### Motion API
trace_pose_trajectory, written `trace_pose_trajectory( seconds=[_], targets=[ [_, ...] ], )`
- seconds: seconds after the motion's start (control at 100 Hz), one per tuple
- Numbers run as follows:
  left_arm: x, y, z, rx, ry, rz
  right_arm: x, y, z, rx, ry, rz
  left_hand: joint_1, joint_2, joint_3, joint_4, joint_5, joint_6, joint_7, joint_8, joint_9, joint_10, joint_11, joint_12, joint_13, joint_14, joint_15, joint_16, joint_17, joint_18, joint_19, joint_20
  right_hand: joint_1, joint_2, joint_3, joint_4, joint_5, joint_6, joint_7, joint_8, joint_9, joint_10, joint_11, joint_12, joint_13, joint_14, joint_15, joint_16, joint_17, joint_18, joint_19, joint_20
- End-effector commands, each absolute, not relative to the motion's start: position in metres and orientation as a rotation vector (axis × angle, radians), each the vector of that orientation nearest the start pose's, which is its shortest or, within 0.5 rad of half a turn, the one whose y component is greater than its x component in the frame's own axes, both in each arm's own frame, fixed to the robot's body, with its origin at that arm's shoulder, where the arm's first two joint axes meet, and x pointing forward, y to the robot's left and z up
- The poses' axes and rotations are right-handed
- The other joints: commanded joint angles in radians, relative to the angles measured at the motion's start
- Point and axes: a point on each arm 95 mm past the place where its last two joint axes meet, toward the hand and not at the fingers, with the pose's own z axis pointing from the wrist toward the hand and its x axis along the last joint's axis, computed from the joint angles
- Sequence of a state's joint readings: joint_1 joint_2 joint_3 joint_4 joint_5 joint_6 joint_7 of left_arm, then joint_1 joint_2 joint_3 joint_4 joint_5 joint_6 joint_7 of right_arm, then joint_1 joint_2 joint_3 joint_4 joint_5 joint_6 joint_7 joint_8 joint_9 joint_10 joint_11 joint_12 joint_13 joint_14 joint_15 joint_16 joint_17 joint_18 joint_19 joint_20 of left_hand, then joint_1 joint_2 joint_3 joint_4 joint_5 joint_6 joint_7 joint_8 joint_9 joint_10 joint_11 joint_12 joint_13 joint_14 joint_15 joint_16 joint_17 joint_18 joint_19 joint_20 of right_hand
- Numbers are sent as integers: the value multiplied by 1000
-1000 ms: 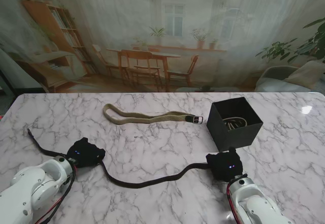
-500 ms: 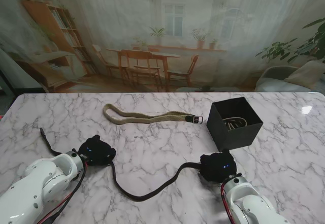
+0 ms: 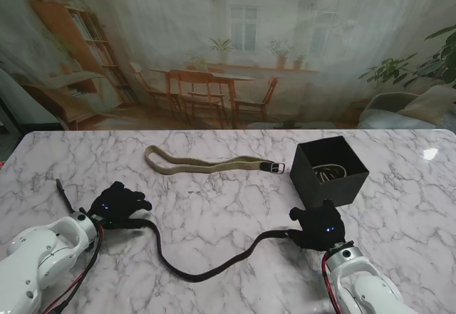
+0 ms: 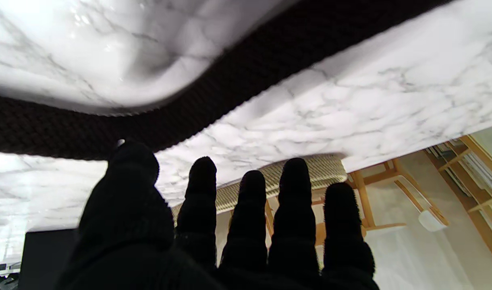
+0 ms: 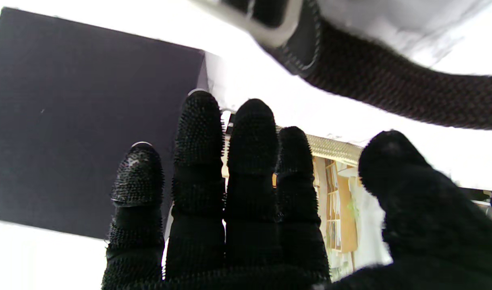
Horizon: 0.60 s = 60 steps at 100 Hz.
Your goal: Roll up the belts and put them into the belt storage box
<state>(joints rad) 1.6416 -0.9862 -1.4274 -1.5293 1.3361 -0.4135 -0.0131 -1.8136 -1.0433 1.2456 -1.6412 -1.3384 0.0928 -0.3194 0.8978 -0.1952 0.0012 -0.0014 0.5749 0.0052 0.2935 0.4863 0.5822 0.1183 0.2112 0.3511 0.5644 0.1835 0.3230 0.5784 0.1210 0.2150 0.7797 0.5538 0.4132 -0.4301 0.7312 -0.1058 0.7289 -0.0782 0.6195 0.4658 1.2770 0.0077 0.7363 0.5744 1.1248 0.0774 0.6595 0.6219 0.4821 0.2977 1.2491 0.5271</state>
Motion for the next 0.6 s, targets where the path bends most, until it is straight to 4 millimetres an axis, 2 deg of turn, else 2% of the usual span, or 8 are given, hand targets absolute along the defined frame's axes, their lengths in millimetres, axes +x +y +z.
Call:
trace_pose_trajectory(
  seconds=[0.0,0.09,0.11,0.17,0.24,0.29,0.34,0.59],
  targets=[
    [387,92,-335,-839,1881,-1220,323,-24,-359,838,1479,1289,-8,44,3,-3,1,26,-12,-5,2,14,-3,-1,-7,16,-18,-9,-12,44,-18,-6,-15,32,-10,27,24,9,-7,20,7,13,-8,4,-7,22,7,-18,-3,1,19,1],
    [388,91,-326,-828,1834,-1254,322,-31,-352,776,1476,1285,-1,71,0,-4,6,29,-9,-1,5,14,-2,2,-8,16,-17,-7,-14,47,-16,-1,11,30,-2,20,11,-17,-13,16,3,9,-13,2,-7,18,8,-20,-3,0,19,0],
    [387,90,-324,-825,1824,-1261,322,-33,-350,759,1479,1280,-1,77,-2,-5,6,30,-9,0,5,14,-2,2,-8,16,-17,-7,-16,48,-16,-1,44,21,-5,-11,-5,-39,-4,-14,-2,6,-18,2,-9,16,6,-22,-3,0,17,-1],
    [387,88,-320,-822,1799,-1283,320,-38,-347,712,1491,1252,2,86,-5,-5,12,30,-6,3,5,15,-3,3,-9,16,-18,-7,-18,50,-17,1,100,4,14,-29,-66,-86,32,-90,-30,0,-39,2,-22,11,-6,-26,-9,-2,11,-5],
    [387,85,-317,-817,1778,-1304,317,-43,-346,660,1508,1206,6,94,-7,-5,14,30,-5,5,7,14,-4,5,-9,16,-18,-7,-19,51,-19,2,178,-8,86,-45,-128,-155,36,-135,-78,-7,-75,5,-46,4,-31,-29,-15,-6,-1,-7],
    [387,83,-315,-813,1771,-1315,315,-46,-345,637,1522,1171,8,100,-9,-5,13,30,-6,6,6,13,-5,5,-9,14,-19,-6,-19,53,-19,3,204,5,150,-21,-151,-186,1,-158,-111,-12,-104,17,-53,-2,-37,-27,-21,-8,-7,-7],
    [387,80,-315,-809,1766,-1324,314,-50,-346,623,1536,1148,12,104,-9,-5,14,29,-6,8,7,13,-5,6,-7,13,-19,-6,-18,52,-20,4,259,-23,198,-45,-183,-223,-76,-121,-121,-10,-147,67,-60,-11,-43,-20,-23,-8,-14,-3],
    [385,73,-313,-827,1721,-1359,316,-69,-355,425,1651,1034,23,110,-13,-5,16,29,-4,21,5,15,-11,6,-11,17,-24,-8,-20,57,-25,7,212,-92,233,-91,-403,-293,-98,-246,-254,-39,-210,135,-118,-59,-90,-26,-47,-21,-58,-4]
  ],
)
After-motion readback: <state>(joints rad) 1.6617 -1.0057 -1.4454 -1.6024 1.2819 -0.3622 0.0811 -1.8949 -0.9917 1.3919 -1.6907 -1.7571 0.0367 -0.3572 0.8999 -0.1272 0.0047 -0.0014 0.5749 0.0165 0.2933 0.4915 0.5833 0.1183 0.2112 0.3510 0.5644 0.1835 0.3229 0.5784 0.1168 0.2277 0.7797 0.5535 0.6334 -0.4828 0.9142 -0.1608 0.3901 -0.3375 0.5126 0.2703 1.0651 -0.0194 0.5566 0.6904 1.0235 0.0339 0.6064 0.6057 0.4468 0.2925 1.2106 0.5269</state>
